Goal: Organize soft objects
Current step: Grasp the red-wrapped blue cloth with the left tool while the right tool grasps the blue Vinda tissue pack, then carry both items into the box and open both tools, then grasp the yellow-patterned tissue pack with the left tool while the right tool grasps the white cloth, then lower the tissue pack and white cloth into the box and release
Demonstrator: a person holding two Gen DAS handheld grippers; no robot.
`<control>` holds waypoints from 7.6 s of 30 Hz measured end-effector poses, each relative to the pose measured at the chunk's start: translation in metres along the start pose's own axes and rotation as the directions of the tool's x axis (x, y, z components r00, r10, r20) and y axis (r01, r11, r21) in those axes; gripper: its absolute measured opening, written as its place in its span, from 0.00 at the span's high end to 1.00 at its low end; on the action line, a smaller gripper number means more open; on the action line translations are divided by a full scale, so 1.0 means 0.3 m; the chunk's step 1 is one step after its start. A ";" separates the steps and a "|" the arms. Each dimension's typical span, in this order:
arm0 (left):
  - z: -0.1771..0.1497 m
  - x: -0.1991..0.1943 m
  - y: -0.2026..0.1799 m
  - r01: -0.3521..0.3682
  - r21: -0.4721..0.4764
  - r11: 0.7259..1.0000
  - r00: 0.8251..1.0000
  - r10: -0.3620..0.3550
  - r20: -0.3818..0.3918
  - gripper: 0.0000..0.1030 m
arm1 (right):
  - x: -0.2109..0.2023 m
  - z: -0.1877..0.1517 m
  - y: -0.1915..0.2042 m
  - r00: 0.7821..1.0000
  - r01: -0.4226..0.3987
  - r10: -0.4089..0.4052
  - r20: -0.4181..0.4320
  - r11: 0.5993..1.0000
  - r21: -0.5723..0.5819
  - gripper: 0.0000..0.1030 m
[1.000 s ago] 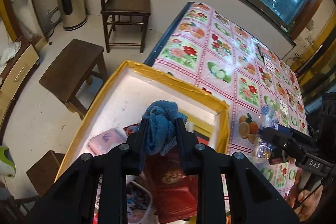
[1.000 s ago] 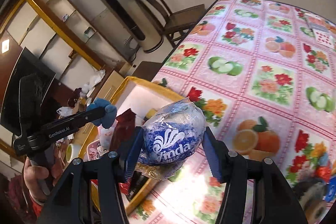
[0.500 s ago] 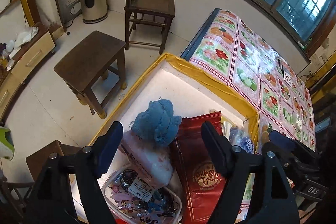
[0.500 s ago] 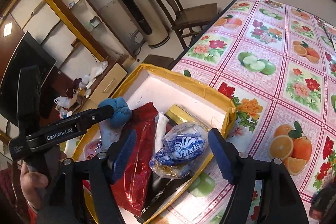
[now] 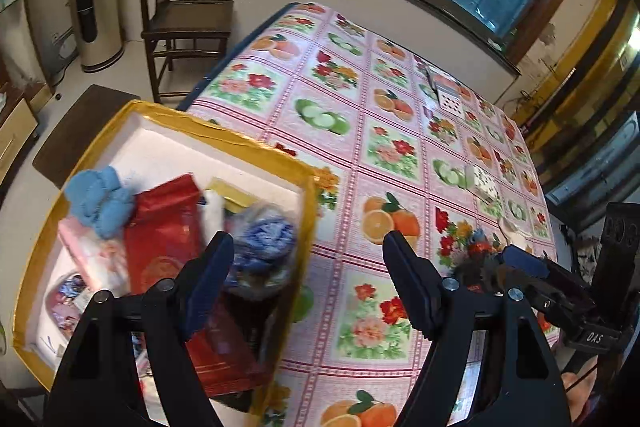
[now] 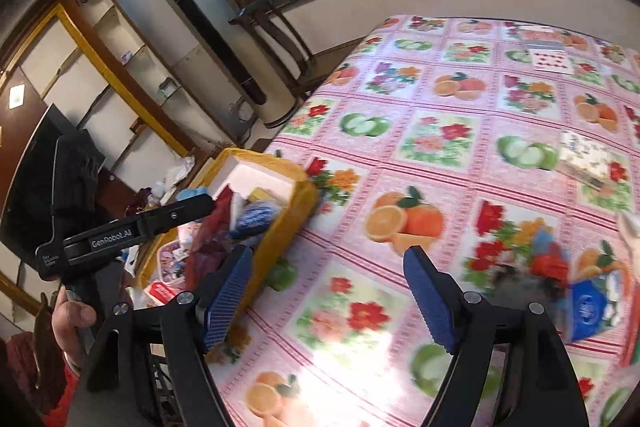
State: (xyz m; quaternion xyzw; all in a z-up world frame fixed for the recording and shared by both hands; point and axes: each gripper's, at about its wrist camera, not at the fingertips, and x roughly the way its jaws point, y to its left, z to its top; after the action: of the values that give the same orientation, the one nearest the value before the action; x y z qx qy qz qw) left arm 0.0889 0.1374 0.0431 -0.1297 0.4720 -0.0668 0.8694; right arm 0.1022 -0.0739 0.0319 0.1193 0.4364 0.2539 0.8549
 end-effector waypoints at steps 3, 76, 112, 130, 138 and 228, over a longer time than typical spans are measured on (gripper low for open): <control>0.001 0.044 -0.116 0.062 0.028 0.998 0.997 -0.061 -0.040 0.25 | -0.115 -0.034 -0.174 0.996 0.086 -0.087 0.006 0.995 0.050 0.20; 0.151 0.210 -0.357 0.244 0.176 0.954 0.939 -0.187 -0.289 0.65 | -0.129 0.041 -0.160 0.963 0.267 -0.271 0.009 0.942 -0.204 0.27; 0.021 -0.109 0.465 -0.099 -0.183 0.978 0.995 0.100 -0.008 0.26 | 0.413 0.081 0.500 0.990 -0.127 0.114 -0.079 0.972 -0.200 0.14; 0.033 0.089 -0.387 0.231 0.173 0.957 0.964 -0.202 -0.170 0.27 | -0.199 -0.096 -0.374 0.961 0.276 -0.276 0.001 0.960 -0.039 0.12; 0.139 0.423 -0.772 0.316 0.250 0.915 0.906 -0.212 -0.368 0.27 | -0.189 -0.058 -0.730 0.894 0.446 -0.440 -0.084 0.892 0.077 0.10; -0.139 -0.066 0.649 -0.239 -0.066 0.969 0.970 0.236 -0.053 0.28 | 0.534 0.044 0.700 0.986 -0.139 0.108 -0.127 0.954 -0.267 0.35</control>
State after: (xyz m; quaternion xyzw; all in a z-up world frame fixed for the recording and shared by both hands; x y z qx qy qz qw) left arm 0.0421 0.3219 -0.0189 -0.1017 0.5056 0.0518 0.8552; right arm 0.1220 0.1895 0.0192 0.0123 0.4354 0.3713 0.8200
